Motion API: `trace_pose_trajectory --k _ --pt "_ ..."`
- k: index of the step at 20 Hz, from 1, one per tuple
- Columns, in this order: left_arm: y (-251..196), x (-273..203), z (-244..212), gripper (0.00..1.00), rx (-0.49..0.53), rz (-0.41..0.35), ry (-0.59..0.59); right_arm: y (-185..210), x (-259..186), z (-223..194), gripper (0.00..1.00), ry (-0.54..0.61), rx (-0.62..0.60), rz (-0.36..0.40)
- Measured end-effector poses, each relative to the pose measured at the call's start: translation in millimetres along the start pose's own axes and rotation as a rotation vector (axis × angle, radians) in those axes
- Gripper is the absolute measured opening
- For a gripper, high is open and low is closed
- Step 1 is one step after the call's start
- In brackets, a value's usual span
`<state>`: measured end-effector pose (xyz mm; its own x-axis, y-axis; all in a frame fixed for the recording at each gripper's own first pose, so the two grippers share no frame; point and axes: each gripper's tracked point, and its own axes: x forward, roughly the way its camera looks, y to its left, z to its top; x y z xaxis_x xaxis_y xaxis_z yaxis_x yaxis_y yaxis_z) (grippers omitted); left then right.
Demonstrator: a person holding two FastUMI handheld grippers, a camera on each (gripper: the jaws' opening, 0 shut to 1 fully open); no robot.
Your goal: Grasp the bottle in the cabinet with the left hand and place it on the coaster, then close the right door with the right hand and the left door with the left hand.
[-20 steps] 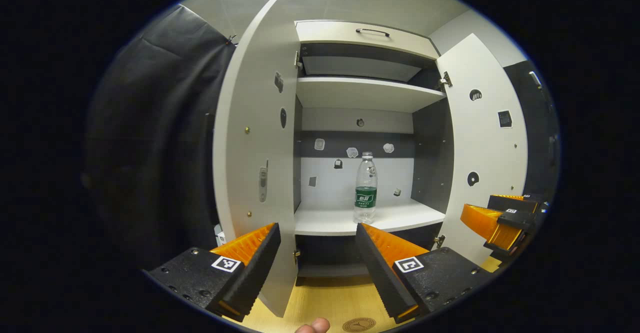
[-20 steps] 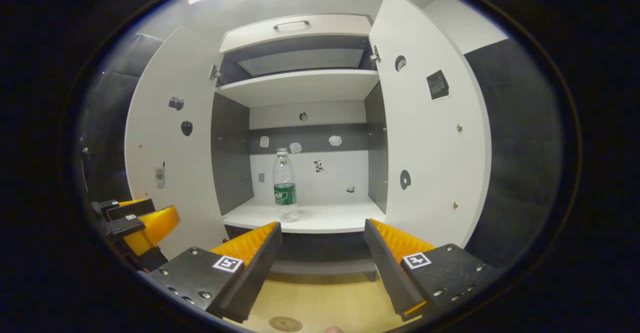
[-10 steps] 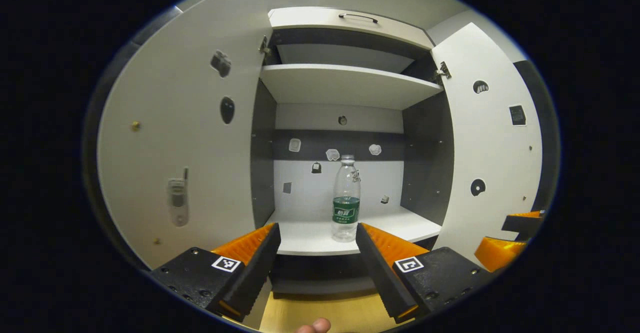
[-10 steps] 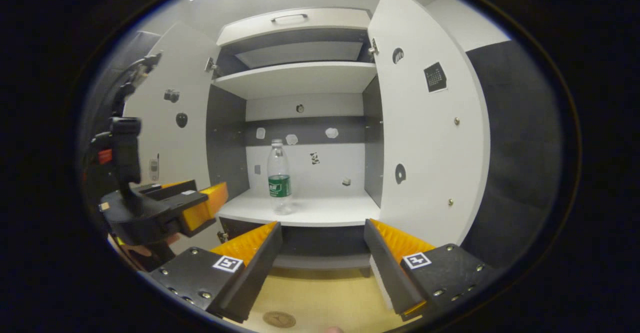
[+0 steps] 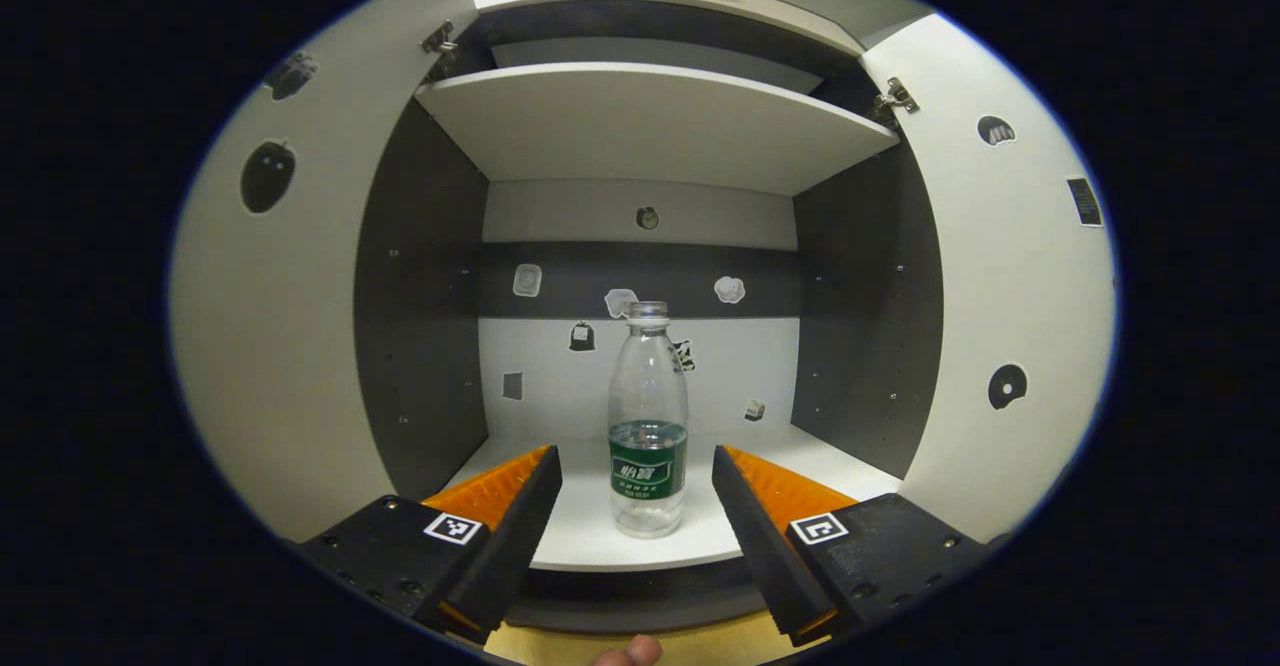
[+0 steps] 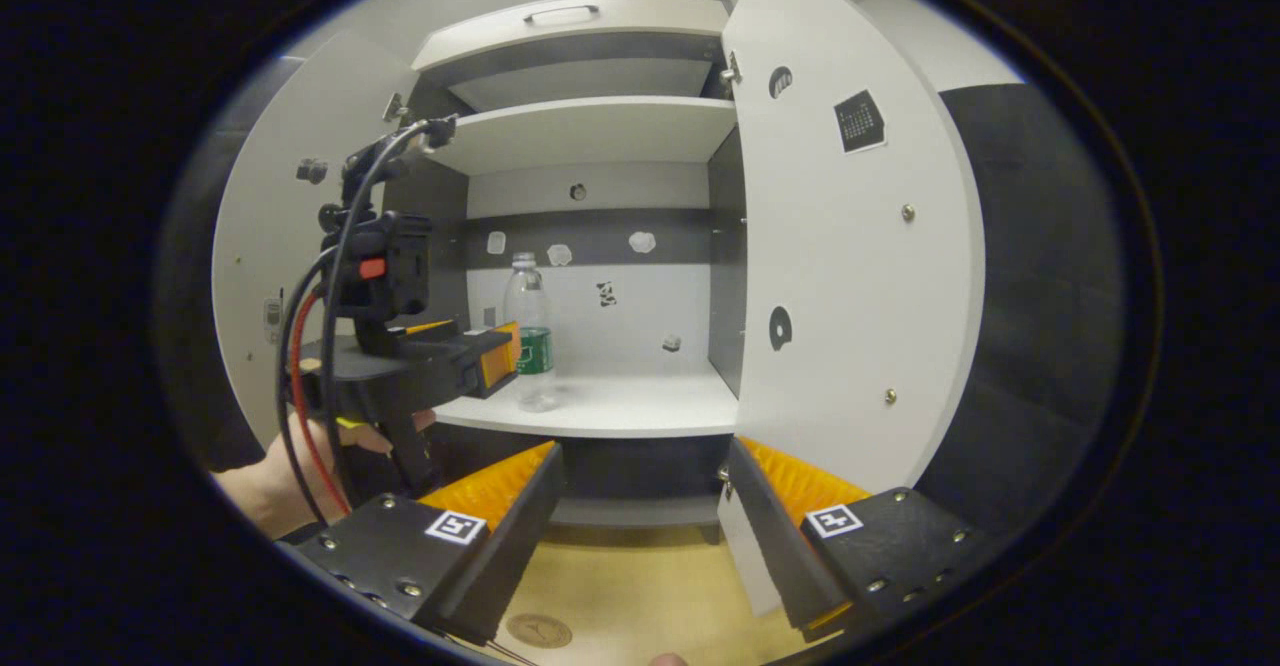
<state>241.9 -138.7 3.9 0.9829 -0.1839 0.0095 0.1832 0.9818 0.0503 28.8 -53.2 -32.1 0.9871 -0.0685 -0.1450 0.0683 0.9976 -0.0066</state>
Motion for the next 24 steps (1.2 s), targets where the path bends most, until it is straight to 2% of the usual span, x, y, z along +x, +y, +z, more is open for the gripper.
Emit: trace_pose_trajectory --k 8,14,15,16,20,24 --pt "2 75 -10 0.96 -0.039 0.001 0.033 -19 11 -15 1.0 0.061 -0.012 -0.05" --pt "3 99 -17 0.95 -0.013 0.011 0.049 -29 8 -20 1.0 0.079 -0.048 -0.07" --pt "5 97 -16 0.84 -0.008 0.02 0.049 -29 7 -21 1.0 0.082 -0.046 -0.069" --pt "7 92 -12 0.82 -0.002 0.029 0.043 -29 6 -21 1.0 0.081 -0.039 -0.065" --pt "3 57 18 0.82 0.019 0.019 -0.024 -27 -1 -22 0.98 0.063 -0.007 -0.037" --pt "-7 -6 43 0.81 0.055 0.014 -0.095 -29 -13 -32 1.0 0.07 0.028 -0.015"
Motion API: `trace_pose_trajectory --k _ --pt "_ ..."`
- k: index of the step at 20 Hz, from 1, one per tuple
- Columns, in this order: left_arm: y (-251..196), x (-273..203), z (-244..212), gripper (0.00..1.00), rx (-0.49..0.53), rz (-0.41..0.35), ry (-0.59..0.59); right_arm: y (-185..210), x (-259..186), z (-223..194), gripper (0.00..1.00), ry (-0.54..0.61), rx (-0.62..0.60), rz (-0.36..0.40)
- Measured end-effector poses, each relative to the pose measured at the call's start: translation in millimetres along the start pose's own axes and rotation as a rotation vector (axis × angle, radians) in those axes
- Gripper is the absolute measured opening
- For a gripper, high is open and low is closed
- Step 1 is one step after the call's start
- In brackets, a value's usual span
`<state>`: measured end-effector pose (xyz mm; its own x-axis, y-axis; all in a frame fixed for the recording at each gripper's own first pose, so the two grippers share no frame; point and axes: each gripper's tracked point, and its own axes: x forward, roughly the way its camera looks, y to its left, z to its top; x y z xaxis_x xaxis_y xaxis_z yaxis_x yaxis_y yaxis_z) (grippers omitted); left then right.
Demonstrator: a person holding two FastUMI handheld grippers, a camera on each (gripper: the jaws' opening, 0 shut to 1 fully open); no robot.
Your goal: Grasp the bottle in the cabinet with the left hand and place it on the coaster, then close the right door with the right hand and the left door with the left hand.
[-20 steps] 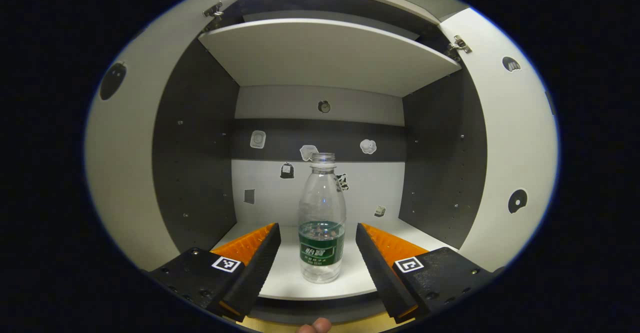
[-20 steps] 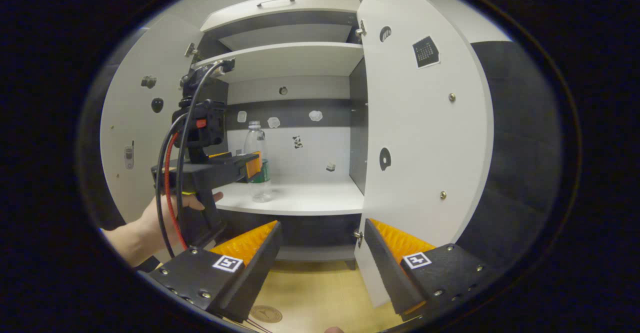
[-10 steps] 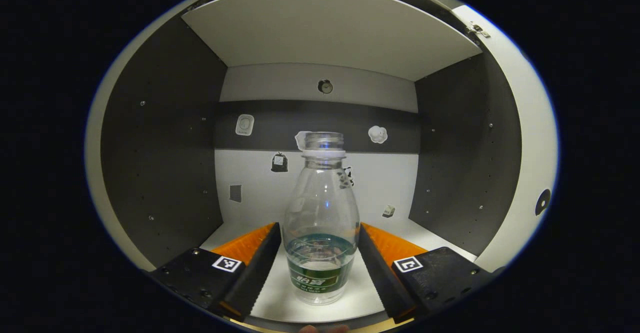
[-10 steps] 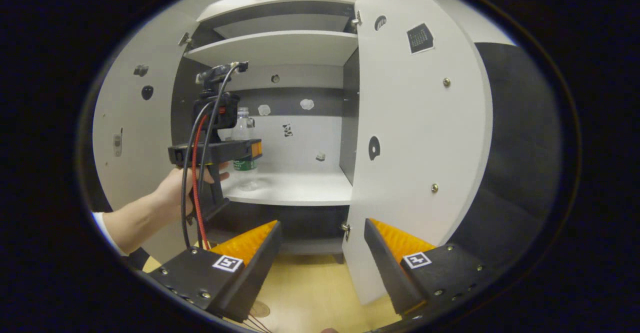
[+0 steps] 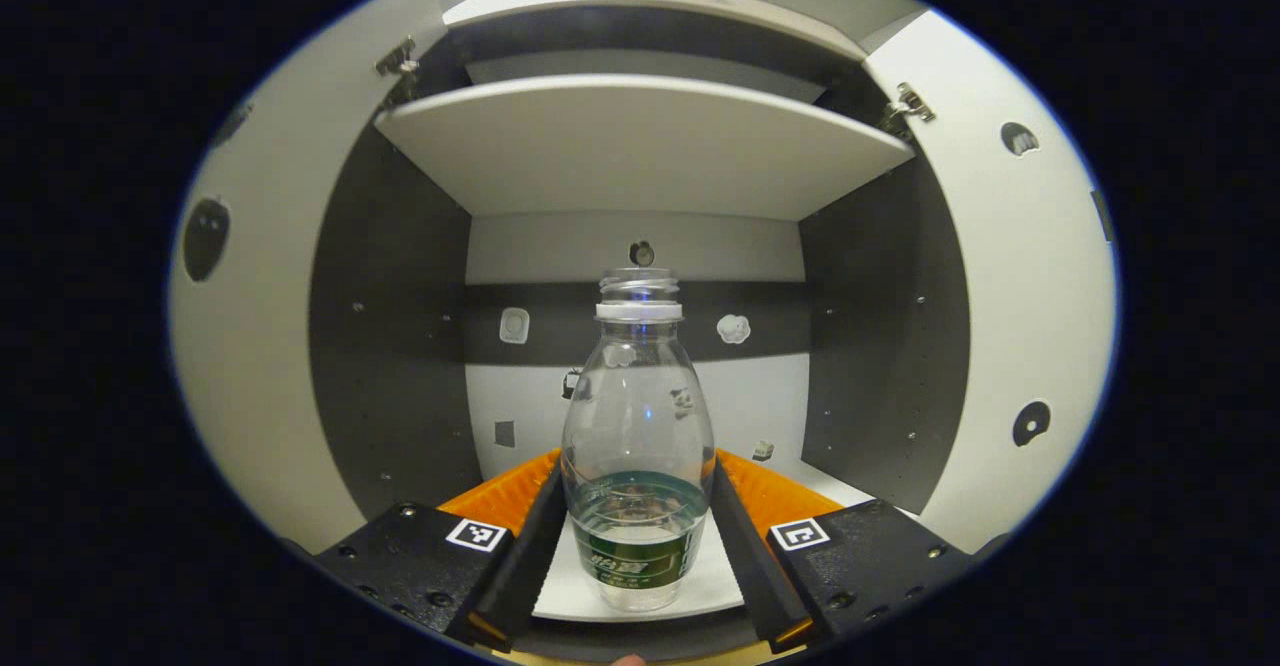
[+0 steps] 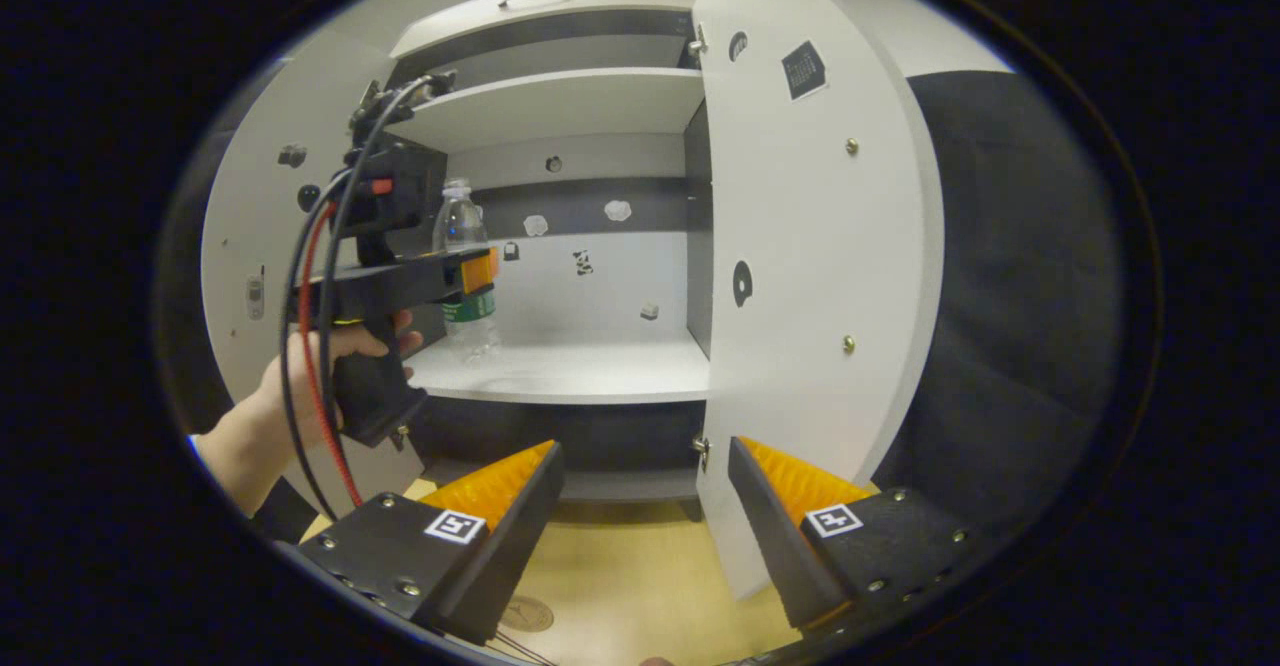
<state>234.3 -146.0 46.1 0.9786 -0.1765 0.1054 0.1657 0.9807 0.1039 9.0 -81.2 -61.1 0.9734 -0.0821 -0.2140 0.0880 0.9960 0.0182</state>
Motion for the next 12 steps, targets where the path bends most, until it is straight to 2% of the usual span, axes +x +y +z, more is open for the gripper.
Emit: trace_pose_trajectory --k 2,6,8,12 --pt "-7 -35 1 0.81 -0.015 -0.005 -0.009 -1 -7 -7 1.0 0.014 0.013 0.017" --pt "-15 -102 -30 0.81 -0.028 0.019 0.017 -13 -26 -23 1.0 0.034 0.019 0.018" --pt "-19 -129 -64 0.81 0.003 0.034 0.064 -18 -36 -34 1.0 0.054 0.018 0.022" --pt "-27 -173 -140 0.81 -0.009 0.057 0.153 -27 -52 -60 1.0 0.103 0.031 0.023"
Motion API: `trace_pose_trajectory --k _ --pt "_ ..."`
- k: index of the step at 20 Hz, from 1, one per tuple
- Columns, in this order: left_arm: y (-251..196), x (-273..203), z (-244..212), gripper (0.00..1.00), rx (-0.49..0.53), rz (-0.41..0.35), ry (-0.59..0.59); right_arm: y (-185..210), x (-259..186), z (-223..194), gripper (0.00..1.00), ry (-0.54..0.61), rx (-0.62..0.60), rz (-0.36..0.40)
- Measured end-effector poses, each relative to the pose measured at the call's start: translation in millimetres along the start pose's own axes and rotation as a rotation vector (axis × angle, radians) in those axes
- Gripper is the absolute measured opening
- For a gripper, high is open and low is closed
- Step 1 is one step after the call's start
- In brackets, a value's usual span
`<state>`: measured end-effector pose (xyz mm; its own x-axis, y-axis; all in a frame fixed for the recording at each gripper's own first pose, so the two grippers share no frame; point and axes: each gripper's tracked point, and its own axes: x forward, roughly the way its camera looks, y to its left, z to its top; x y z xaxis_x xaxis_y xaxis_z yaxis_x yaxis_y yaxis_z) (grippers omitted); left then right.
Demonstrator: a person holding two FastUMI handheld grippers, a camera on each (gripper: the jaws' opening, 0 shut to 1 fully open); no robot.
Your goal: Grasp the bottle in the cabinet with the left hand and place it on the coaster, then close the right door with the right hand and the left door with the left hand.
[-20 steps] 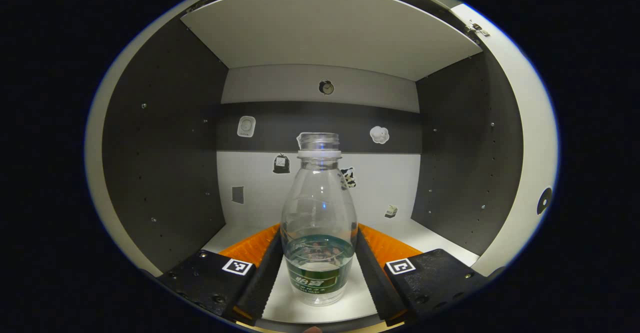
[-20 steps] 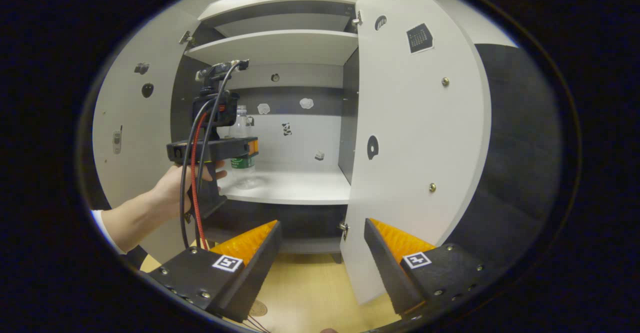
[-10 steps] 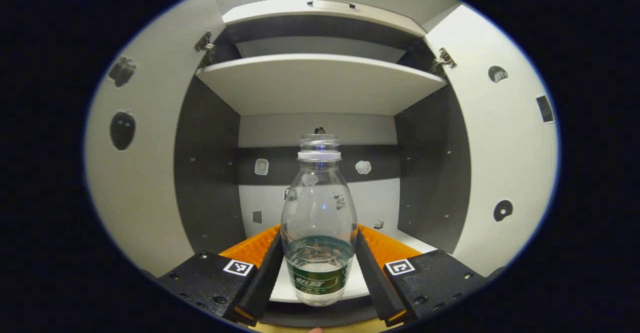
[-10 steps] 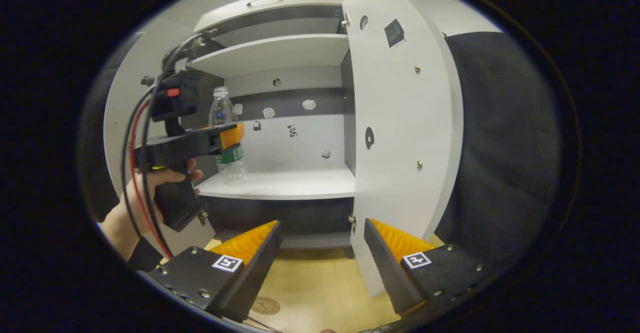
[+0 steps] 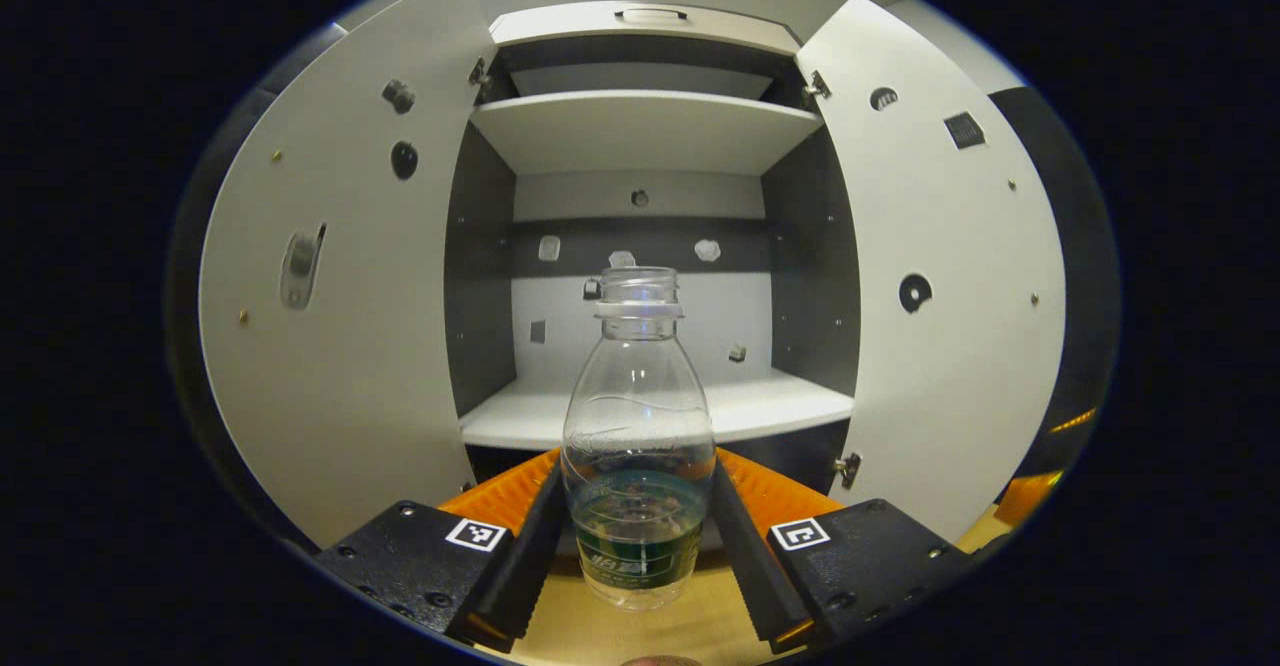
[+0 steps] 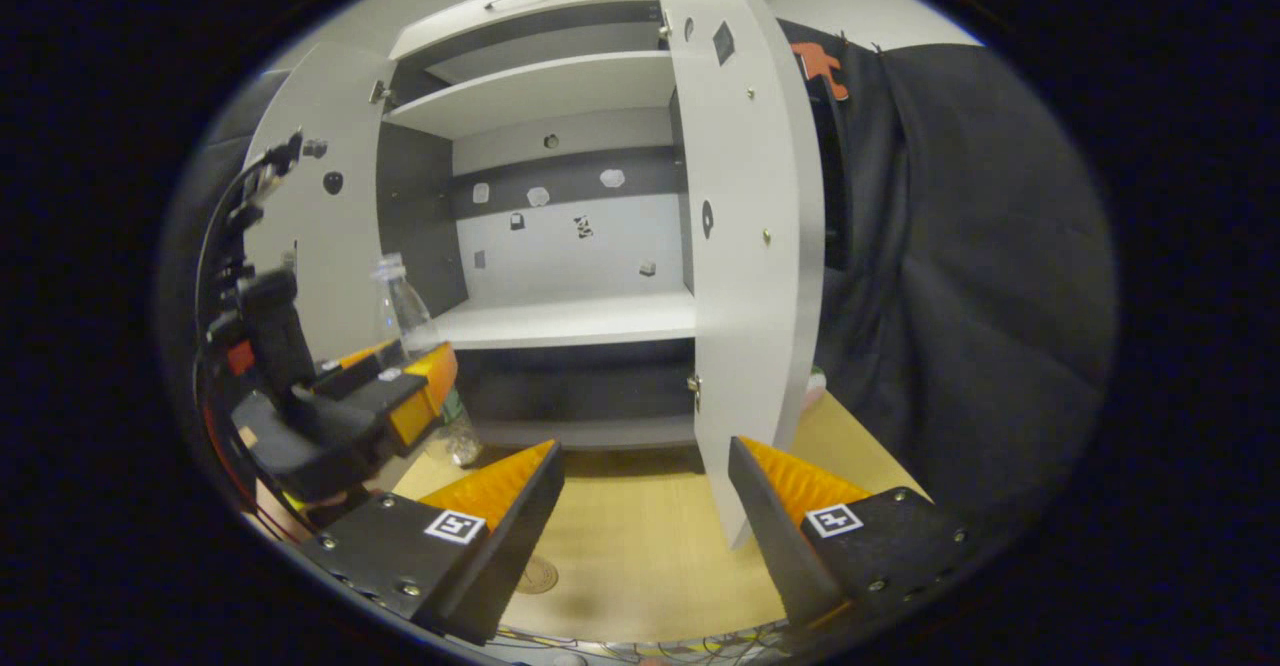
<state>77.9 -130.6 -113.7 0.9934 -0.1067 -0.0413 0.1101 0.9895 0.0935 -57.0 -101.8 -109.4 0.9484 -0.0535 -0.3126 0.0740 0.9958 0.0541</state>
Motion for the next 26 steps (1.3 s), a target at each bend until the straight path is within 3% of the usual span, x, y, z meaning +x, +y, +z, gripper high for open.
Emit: trace_pose_trajectory --k 12,17,26 --pt "-27 -49 -205 0.82 -0.01 -0.02 0.244 -33 -22 -88 1.0 0.152 0.048 -0.052" --pt "-30 -47 -220 0.82 0.066 -0.027 0.211 -35 -31 -103 1.0 0.187 0.033 -0.054" --pt "-33 -52 -234 0.82 0.067 -0.033 0.197 -29 -42 -119 1.0 0.241 0.041 -0.019"
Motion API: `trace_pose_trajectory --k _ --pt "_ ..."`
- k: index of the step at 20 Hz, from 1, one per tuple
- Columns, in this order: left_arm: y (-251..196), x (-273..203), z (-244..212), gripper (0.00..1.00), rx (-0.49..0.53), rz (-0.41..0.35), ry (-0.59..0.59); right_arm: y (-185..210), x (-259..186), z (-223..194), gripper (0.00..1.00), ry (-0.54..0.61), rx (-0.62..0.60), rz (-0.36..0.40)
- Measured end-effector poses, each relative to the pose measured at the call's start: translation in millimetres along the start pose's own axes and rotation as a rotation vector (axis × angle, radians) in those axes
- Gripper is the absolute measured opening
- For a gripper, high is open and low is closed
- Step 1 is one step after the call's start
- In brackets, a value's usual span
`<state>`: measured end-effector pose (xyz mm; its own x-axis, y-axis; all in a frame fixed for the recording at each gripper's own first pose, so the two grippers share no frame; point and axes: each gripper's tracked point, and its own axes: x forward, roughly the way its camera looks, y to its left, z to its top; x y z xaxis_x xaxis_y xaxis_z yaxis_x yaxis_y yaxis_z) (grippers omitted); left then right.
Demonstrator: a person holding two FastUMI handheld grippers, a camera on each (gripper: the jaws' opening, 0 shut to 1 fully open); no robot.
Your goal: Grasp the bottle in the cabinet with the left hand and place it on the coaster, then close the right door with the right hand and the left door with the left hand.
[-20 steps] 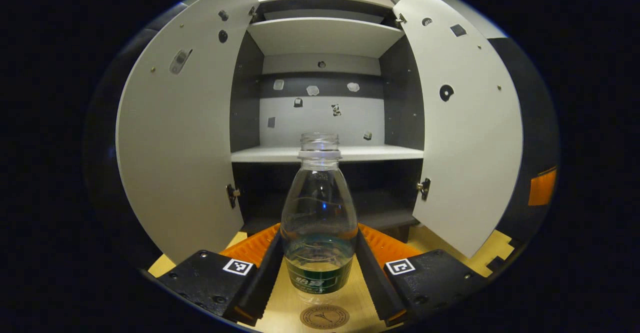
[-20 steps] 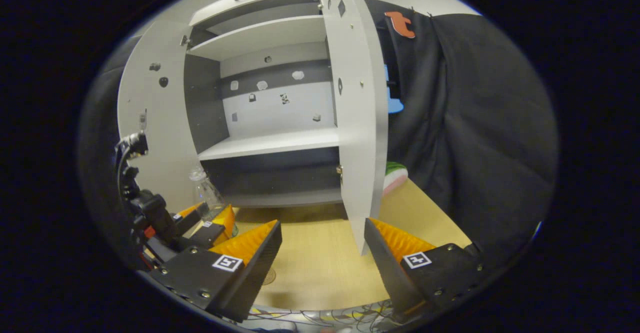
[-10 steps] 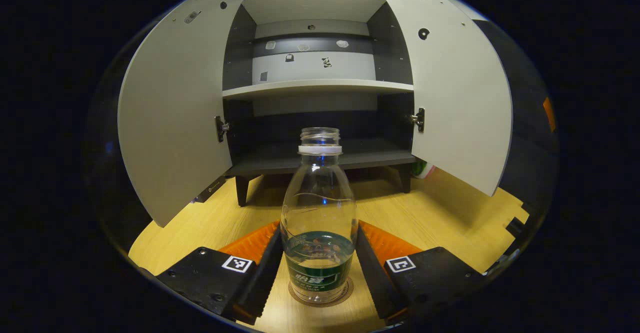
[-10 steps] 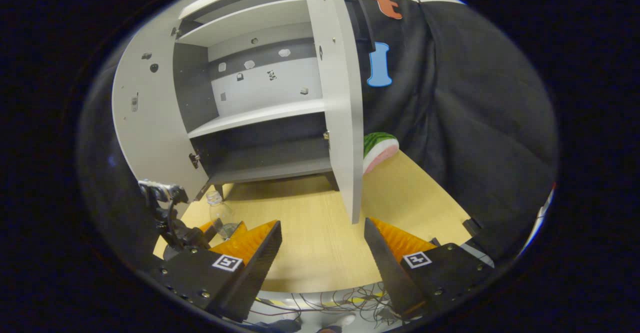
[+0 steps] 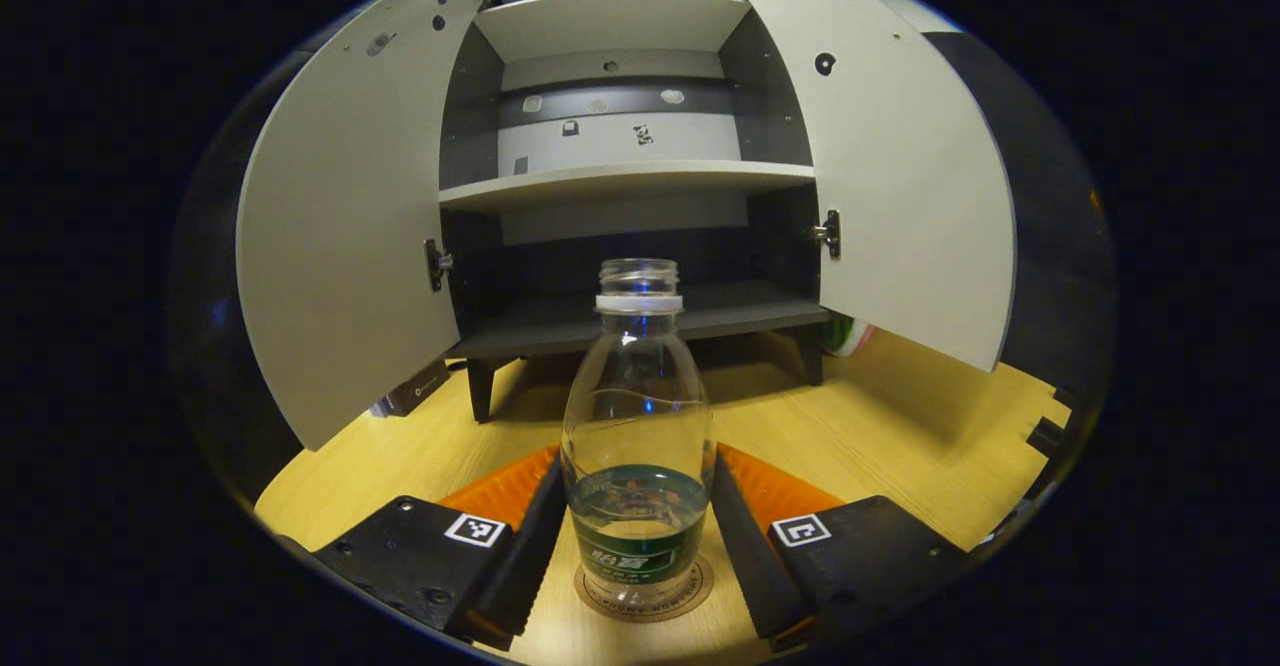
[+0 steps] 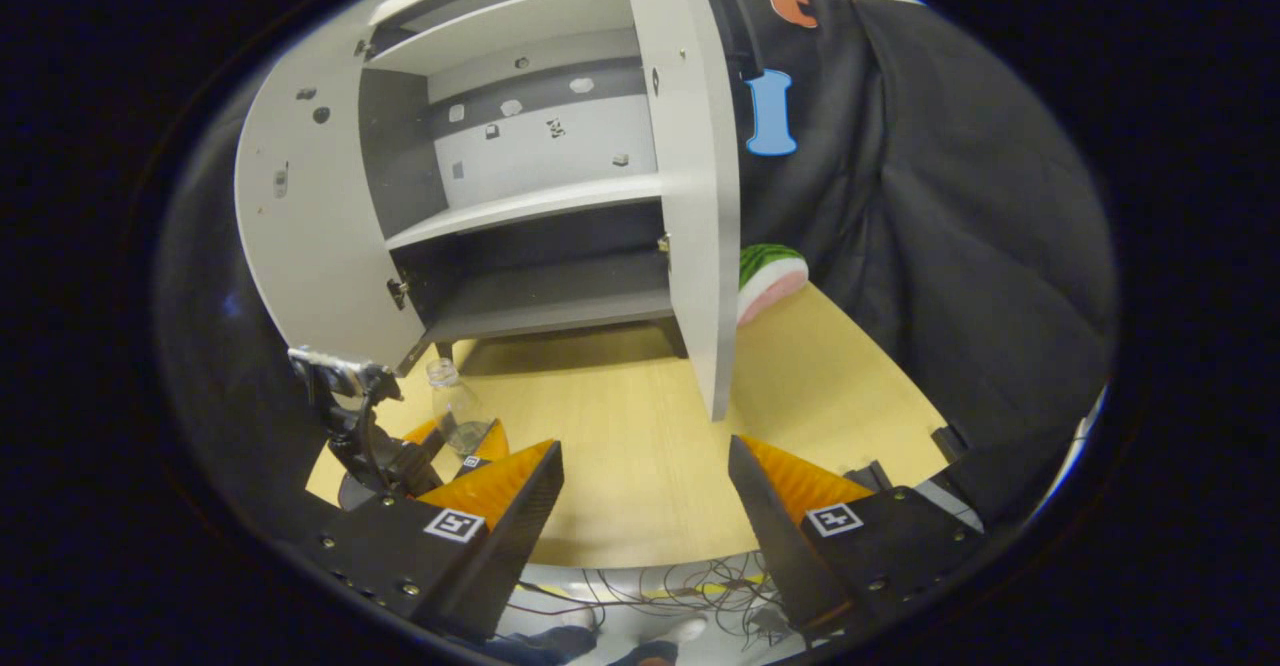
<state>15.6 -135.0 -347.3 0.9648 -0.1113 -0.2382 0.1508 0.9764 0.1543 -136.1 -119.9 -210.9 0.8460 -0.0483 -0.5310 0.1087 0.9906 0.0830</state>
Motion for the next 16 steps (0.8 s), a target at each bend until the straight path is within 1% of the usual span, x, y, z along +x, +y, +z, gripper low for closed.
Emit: trace_pose_trajectory --k 4,7,9,10,11,13,14,15,16 --pt "3 -10 -1 0.82 -0.023 0.003 -0.014 1 -5 -4 1.0 0.012 0.019 0.009" --pt "2 -12 -2 0.83 -0.037 -0.008 -0.024 4 -7 -8 1.0 0.029 0.011 0.016" --pt "6 -12 -4 0.83 -0.058 0.001 -0.017 7 -8 -9 1.0 0.036 0.01 0.023" --pt "7 -12 -3 0.83 -0.07 0.001 -0.014 8 -9 -10 0.98 0.039 0.009 0.027" --pt "6 -14 -2 0.84 -0.081 -0.003 -0.016 10 -9 -10 1.0 0.041 0.007 0.032" --pt "7 -15 1 0.84 -0.098 -0.006 -0.026 13 -7 -7 1.0 0.043 0.001 0.037" --pt "7 -17 4 0.84 -0.097 -0.005 -0.031 14 -7 -8 0.98 0.043 0.002 0.041" --pt "7 -17 6 0.87 -0.091 -0.008 -0.039 16 -7 -7 1.0 0.042 0.003 0.045" --pt "7 -17 8 0.88 -0.082 -0.008 -0.04 17 -6 -7 0.98 0.044 0.005 0.049"
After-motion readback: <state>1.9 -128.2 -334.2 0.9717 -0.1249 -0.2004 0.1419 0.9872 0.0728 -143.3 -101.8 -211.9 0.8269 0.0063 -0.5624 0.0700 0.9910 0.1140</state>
